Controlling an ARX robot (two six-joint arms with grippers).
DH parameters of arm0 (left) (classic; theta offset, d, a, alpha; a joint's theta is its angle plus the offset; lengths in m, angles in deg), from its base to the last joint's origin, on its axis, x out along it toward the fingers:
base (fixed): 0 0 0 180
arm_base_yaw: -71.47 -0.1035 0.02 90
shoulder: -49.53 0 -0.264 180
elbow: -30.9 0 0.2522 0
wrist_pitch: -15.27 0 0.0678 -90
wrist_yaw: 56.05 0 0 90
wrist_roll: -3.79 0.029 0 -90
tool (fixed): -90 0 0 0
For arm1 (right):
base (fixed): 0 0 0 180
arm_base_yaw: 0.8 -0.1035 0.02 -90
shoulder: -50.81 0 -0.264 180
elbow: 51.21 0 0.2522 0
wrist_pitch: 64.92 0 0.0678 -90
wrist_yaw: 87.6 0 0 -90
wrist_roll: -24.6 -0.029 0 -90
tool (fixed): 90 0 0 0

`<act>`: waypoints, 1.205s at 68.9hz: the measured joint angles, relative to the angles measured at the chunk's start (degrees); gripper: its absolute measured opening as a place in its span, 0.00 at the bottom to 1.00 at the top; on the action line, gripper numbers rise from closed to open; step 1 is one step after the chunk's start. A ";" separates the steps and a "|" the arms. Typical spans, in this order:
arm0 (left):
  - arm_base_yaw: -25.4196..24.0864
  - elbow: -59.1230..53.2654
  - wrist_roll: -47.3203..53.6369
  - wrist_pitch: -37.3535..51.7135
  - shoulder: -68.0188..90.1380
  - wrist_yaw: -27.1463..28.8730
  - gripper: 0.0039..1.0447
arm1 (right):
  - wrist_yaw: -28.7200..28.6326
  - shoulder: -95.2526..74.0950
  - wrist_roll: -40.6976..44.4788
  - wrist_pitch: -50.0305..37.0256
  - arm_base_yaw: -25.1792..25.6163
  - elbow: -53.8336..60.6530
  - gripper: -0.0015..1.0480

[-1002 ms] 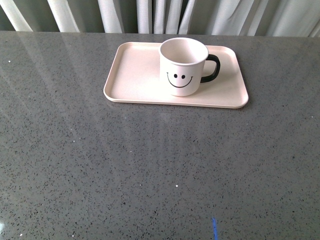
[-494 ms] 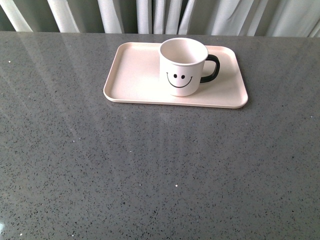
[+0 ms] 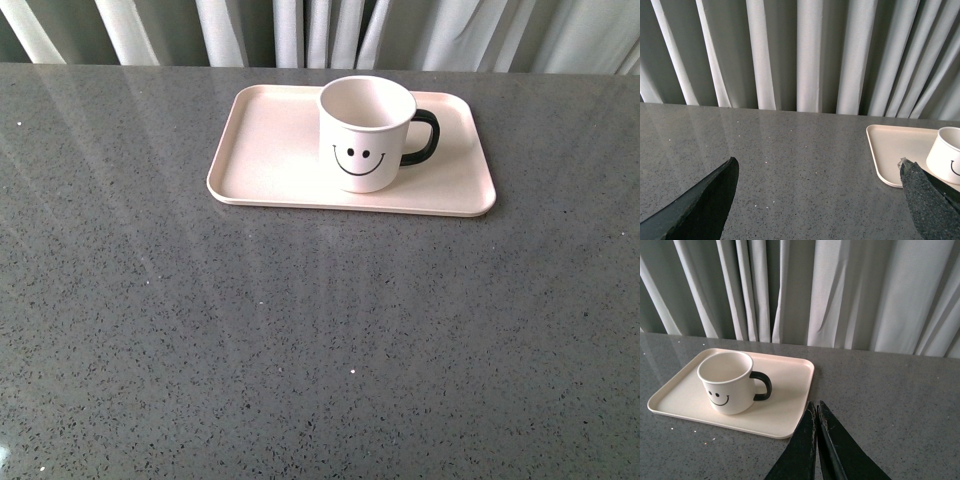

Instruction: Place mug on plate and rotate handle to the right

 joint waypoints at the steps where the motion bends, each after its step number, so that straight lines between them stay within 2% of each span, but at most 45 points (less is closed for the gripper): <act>1: 0.00 0.00 0.00 0.02 0.00 0.00 0.91 | 0.02 0.92 0.00 0.57 0.00 0.22 0.02; 43: 0.00 0.00 0.00 0.00 0.00 0.00 0.91 | 0.00 27.69 0.00 23.02 0.00 3.19 0.02; 83: 0.00 0.00 0.00 0.02 0.00 0.00 0.91 | 0.02 44.19 0.00 38.73 0.00 3.21 0.02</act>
